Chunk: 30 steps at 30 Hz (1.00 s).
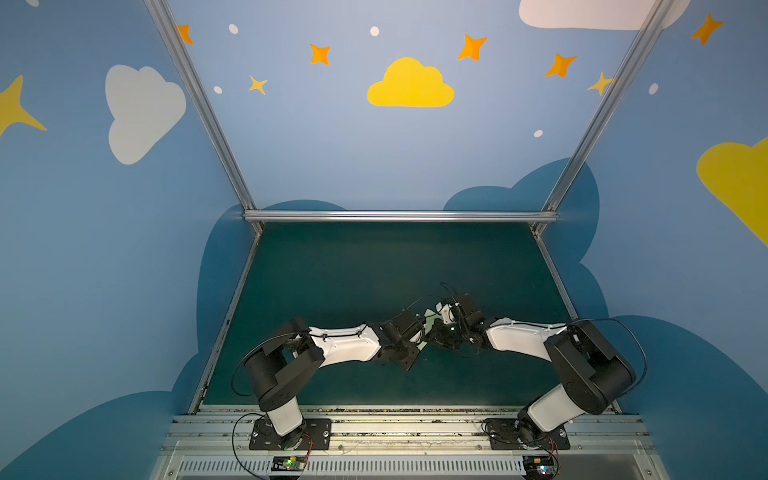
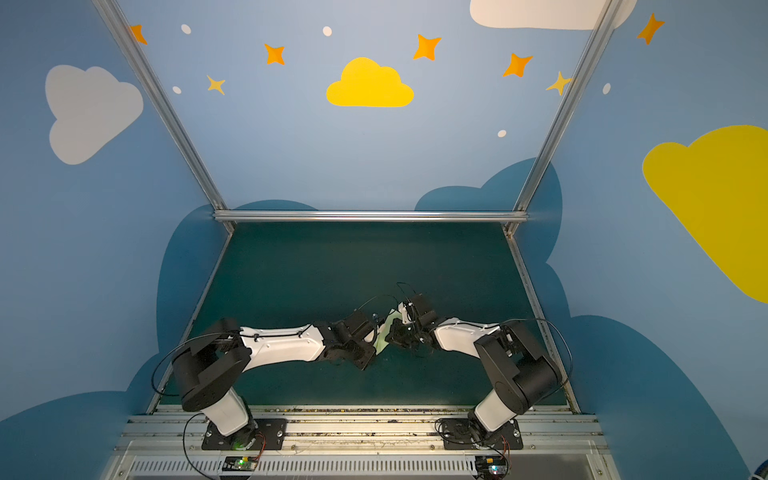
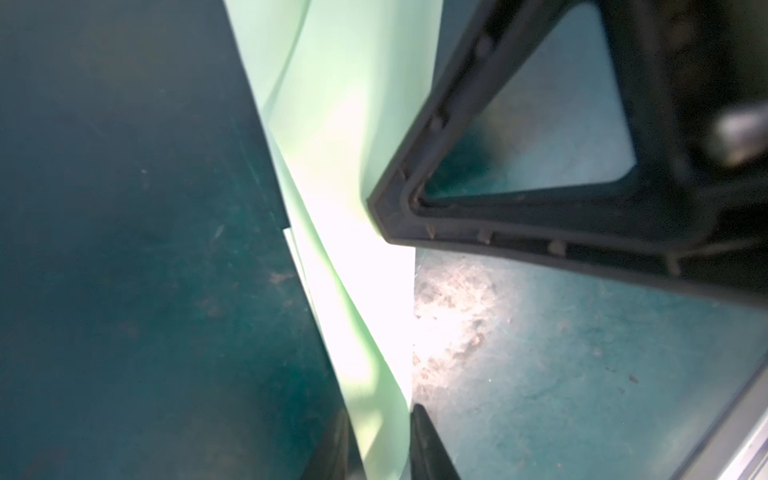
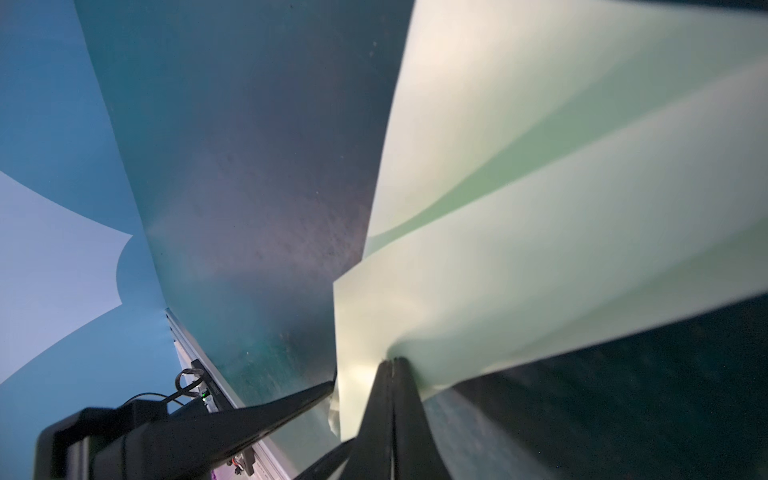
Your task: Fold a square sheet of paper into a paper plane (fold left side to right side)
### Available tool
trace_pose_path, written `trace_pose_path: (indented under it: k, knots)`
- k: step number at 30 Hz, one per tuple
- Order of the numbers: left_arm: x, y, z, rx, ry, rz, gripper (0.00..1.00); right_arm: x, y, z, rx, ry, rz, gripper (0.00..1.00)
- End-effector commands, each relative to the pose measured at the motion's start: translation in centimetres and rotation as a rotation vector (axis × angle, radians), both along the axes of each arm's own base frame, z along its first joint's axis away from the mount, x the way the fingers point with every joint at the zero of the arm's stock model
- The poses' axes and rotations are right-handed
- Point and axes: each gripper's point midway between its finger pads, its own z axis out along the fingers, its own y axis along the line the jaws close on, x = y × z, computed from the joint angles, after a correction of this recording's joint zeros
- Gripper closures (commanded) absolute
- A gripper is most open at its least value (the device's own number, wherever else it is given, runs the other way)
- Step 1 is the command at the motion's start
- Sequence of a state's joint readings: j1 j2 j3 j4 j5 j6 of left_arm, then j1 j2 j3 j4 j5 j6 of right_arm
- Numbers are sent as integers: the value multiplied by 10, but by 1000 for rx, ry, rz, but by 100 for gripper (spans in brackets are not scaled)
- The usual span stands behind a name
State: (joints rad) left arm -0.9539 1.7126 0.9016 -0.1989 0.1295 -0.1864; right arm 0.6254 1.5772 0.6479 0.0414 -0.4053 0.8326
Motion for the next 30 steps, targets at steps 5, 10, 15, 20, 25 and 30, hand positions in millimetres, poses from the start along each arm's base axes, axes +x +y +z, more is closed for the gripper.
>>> trace_pose_path:
  k: [5, 10, 15, 20, 25, 30]
  knots:
    - [-6, -2, -6, 14, 32, -29, 81, -9, -3, 4, 11, 1, 11, 100]
    - [-5, -3, -5, 10, 34, -31, 85, -14, -1, 7, 21, 0, 20, 100]
    - [-5, -4, -6, 11, 39, -34, 86, -20, 3, 10, 27, -3, 36, 100]
    - [-6, -4, -7, 14, 43, -35, 87, -24, 7, 9, 28, 0, 51, 100]
    - [-6, -4, -8, 15, 46, -33, 87, -32, 9, 5, 23, 10, 63, 100]
    - [-6, -5, -8, 12, 50, -36, 87, -34, 6, -4, 3, 20, 57, 100]
